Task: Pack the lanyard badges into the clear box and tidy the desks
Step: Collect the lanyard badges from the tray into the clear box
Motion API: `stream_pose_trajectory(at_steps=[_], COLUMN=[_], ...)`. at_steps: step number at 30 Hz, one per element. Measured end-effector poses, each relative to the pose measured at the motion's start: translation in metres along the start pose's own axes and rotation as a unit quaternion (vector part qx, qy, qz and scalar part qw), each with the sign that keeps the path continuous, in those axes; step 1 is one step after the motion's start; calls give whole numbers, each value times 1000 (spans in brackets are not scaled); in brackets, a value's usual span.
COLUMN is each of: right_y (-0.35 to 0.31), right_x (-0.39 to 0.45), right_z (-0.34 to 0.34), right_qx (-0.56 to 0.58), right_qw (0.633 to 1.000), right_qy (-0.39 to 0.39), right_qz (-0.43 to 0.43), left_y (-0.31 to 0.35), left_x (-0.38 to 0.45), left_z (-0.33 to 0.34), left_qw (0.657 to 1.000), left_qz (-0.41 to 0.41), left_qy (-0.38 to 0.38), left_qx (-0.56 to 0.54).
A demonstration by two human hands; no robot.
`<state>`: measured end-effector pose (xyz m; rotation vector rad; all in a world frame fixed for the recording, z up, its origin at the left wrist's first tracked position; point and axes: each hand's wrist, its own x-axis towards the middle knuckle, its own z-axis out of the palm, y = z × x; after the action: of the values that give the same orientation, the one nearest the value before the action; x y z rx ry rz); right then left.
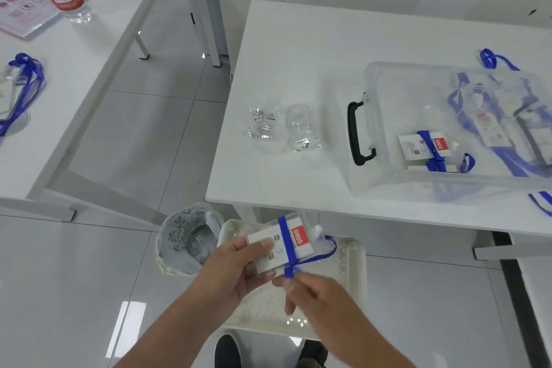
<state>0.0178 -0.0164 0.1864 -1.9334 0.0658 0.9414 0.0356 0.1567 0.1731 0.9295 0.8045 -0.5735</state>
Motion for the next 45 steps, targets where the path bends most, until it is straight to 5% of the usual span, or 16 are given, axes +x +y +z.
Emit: stream_pose_trajectory(at_steps=[4,8,13,17,21,25,33,38,45], right_y=[-25,-41,-26,-8,-29,-50,-80,-99,-110], right_x=[-23,-28,-16,-31,-63,-77,-94,-97,-56], right_z=[-8,-44,-67,-39,-27,-61,-136,-189,-272], right_qx=[-278,-175,47,-11,-215,-323,-185,-37,-66], right_qw=[956,974,995,997,973,940,950,968,948], right_qy=[31,94,73,69,20,29,171,185,271], right_qz=[-87,-106,-46,-11,-81,-106,-185,-166,-156], left_y=[-8,-1,14,12,5,8,42,73,103], left_x=[-1,-14,-38,-44,-51,-64,-95,-100,-60], left_z=[-7,-10,-7,17,34,40,92,150,231], left_qw=[934,867,932,994,967,920,922,918,913], left_qz=[104,64,-63,-8,97,127,140,196,246], left_qy=[92,-47,-249,-98,67,31,-107,-98,-17], left_qx=[329,491,255,56,227,368,344,331,324])
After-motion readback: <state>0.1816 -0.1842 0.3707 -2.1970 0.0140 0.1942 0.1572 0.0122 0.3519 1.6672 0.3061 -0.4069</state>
